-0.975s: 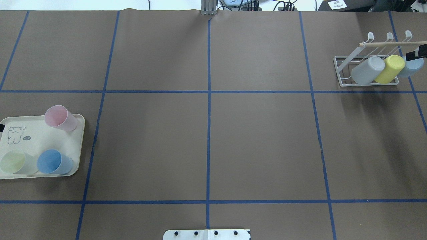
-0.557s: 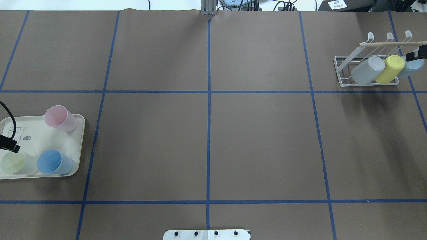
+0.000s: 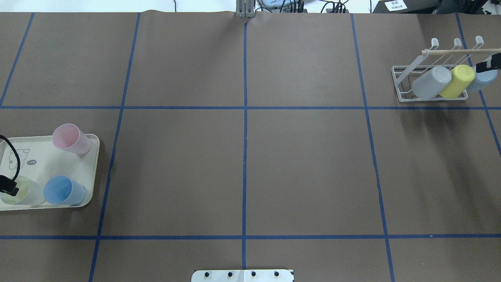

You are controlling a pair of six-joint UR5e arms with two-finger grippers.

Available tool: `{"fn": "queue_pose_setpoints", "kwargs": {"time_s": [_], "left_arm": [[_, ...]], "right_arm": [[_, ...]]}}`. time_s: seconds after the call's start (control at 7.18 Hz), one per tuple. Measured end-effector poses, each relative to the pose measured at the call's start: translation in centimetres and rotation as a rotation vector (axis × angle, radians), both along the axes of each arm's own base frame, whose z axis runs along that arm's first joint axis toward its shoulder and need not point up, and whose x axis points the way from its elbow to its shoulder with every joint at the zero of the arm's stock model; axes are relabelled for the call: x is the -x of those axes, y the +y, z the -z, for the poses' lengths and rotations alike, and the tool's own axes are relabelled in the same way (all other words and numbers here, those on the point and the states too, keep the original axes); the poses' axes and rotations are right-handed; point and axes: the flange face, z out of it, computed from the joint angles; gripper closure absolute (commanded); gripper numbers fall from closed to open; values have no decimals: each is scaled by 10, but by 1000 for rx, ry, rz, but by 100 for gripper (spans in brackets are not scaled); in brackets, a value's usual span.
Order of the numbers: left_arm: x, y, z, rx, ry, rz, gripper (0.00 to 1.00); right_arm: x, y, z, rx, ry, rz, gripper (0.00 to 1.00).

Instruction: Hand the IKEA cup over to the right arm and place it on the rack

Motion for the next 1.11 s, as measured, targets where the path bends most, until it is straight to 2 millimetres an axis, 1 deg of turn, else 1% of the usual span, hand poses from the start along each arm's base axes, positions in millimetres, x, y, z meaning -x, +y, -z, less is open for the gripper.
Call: {"fn": "queue_pose_setpoints", "kwargs": {"time_s": [0.28, 0.42, 0.56, 0.7, 0.84, 0.97, 1.11], "left_arm": [[-2, 1, 2, 2, 18, -7, 100], [-2, 3, 11, 8, 48, -16, 100], [11, 0, 27, 1, 84, 5, 100], [40, -12, 44, -21, 113, 77, 100], [73, -27, 66, -48, 151, 164, 100], [92, -44, 94, -56, 203, 224, 100], [95, -63, 130, -25, 267, 281, 100]], "right_arm": [[-1, 3, 4, -8, -1, 0, 1], [-1, 4, 6, -11, -1, -1, 1], [0, 3, 7, -14, 0, -1, 1], [2, 3, 8, -16, 1, 1, 1], [7, 3, 11, -5, -8, 2, 1], [17, 5, 21, 23, -36, -6, 1], [34, 9, 35, 56, -85, -15, 1]]}}
